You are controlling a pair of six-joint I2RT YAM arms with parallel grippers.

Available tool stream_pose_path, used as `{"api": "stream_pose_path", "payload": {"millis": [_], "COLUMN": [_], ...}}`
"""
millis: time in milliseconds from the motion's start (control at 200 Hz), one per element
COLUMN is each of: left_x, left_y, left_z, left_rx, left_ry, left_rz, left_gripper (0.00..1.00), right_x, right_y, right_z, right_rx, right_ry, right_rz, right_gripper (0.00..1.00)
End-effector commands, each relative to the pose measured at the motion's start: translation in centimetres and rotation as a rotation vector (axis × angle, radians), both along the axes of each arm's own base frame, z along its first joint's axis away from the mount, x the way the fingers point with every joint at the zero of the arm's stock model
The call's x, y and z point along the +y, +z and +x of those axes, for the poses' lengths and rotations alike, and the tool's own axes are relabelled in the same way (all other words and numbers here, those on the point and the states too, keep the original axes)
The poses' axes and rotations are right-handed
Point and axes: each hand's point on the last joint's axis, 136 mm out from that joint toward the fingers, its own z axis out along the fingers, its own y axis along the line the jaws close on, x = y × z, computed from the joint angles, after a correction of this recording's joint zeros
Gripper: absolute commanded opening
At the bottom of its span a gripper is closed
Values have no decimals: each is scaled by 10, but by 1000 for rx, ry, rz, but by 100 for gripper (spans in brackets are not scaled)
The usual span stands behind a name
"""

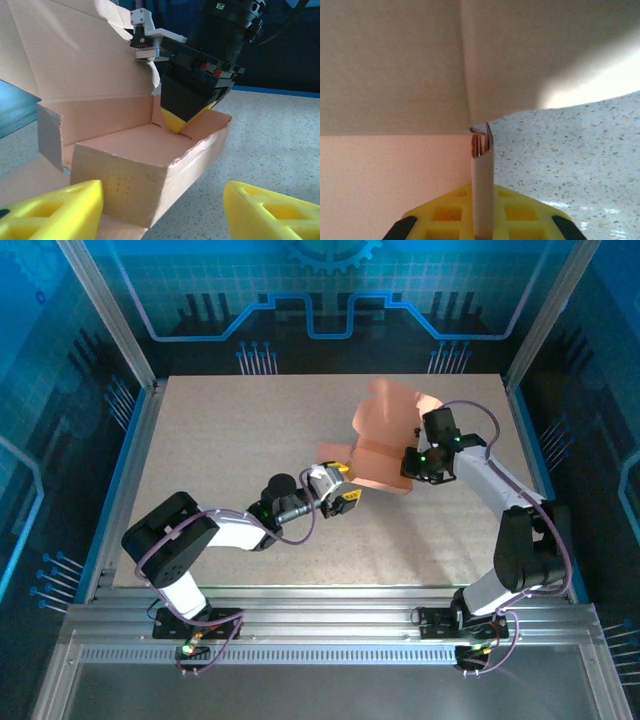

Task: Fold the paper box

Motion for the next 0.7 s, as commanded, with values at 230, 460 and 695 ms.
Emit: {"api": "stream_pose_path", "payload": {"millis": [230,460,695], "left_x": [-14,-15,-15], "left_y": [-3,-9,-14], "left_z": [-14,-29,-33], "left_rx": [32,74,75], "left_ry": [-139,-244,-285], "left_rz": [-13,28,80], "left_gripper": [43,27,15], "right_x": [16,19,22], "right_y": [14,15,15], "right_z": [-7,-11,-14], "right_rx": [-20,-4,13], "right_ry": [87,144,177], "right_rz": [26,12,20], "right_gripper": [0,0,0]}}
